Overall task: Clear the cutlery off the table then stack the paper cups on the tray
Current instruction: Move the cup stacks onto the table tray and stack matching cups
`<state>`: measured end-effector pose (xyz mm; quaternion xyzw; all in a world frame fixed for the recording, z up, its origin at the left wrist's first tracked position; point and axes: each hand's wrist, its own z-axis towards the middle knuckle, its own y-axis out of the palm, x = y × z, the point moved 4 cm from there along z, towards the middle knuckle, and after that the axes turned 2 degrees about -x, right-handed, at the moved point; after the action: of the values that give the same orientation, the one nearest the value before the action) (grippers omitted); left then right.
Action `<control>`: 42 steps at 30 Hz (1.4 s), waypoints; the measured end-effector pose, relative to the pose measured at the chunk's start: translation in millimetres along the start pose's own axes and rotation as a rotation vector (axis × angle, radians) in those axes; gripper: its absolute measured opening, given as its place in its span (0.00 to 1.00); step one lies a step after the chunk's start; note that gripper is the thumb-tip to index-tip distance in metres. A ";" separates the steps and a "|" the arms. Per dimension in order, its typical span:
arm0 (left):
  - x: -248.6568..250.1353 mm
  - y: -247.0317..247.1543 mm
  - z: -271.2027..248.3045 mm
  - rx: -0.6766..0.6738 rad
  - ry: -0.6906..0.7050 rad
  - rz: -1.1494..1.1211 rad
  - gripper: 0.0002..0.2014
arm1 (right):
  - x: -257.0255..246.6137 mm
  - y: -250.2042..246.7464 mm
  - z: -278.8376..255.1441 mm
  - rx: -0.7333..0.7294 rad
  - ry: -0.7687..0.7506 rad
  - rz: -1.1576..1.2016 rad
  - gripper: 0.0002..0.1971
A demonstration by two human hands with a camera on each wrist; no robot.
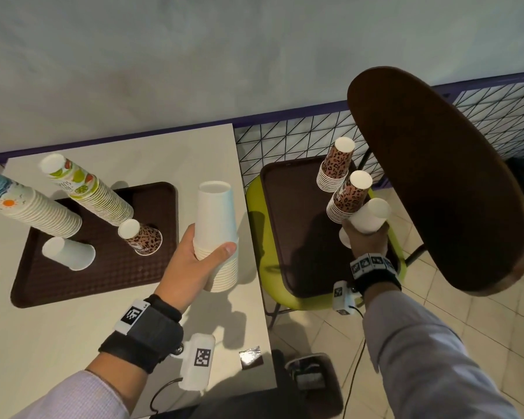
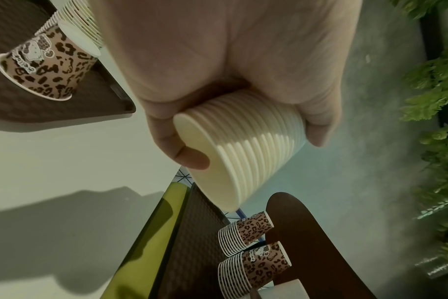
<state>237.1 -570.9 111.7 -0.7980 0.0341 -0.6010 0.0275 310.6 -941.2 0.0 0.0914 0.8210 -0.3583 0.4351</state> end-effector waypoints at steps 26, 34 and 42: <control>-21.8 -111.4 -44.8 0.112 0.022 -0.096 0.36 | -21.2 62.6 -214.7 -0.650 -0.138 0.306 0.28; -55.3 -236.0 -75.8 0.169 0.003 -0.069 0.43 | -59.4 177.8 -346.2 -1.042 -0.078 0.342 0.28; -53.1 -358.8 -97.7 0.192 0.042 -0.122 0.25 | -96.8 296.0 -437.9 -1.052 -0.143 0.334 0.31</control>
<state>136.3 -209.1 118.3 -0.7795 -0.0717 -0.6187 0.0667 221.7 -418.1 84.5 -0.0336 0.8319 0.1684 0.5277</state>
